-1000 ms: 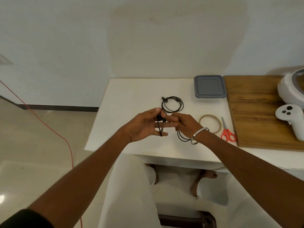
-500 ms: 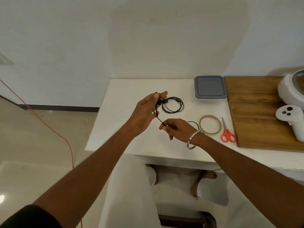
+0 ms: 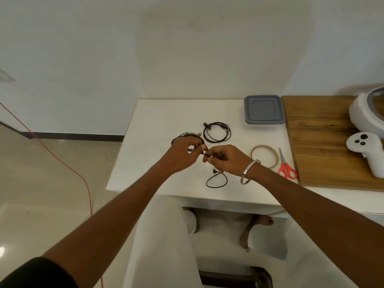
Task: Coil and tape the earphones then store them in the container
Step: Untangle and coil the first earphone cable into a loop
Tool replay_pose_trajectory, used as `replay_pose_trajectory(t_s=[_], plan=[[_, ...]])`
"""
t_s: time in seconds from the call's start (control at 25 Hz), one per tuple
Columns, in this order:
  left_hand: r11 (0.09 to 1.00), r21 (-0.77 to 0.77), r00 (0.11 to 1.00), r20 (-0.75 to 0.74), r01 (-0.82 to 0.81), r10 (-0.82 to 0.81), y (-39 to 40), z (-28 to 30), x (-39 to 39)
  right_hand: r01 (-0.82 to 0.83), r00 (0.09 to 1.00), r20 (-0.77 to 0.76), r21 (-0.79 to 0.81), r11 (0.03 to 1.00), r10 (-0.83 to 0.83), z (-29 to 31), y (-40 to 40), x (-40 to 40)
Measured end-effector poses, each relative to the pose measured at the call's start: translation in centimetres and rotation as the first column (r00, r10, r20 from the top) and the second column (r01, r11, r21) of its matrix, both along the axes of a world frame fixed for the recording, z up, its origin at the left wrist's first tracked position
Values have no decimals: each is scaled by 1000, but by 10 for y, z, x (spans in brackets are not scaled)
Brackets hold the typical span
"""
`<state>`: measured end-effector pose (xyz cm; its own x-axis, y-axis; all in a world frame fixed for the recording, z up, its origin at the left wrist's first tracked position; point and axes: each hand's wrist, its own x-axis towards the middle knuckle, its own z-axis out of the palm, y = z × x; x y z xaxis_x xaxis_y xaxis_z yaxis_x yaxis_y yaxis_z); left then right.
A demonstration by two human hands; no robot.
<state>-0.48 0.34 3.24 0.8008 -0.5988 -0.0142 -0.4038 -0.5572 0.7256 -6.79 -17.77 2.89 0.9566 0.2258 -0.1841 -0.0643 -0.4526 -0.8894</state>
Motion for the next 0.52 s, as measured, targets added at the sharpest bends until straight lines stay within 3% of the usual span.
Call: replay_pose_trajectory(t_s=[0.32,0.52], plan=[[980,142,966,-238,137,-101,6,11,-6,87,982,177,-132,987,-63,-3,-9,6],[985,-8,814,-562,173,-147,12,24,-8,100,969,235,-108,989,-72,-11,-17,8]])
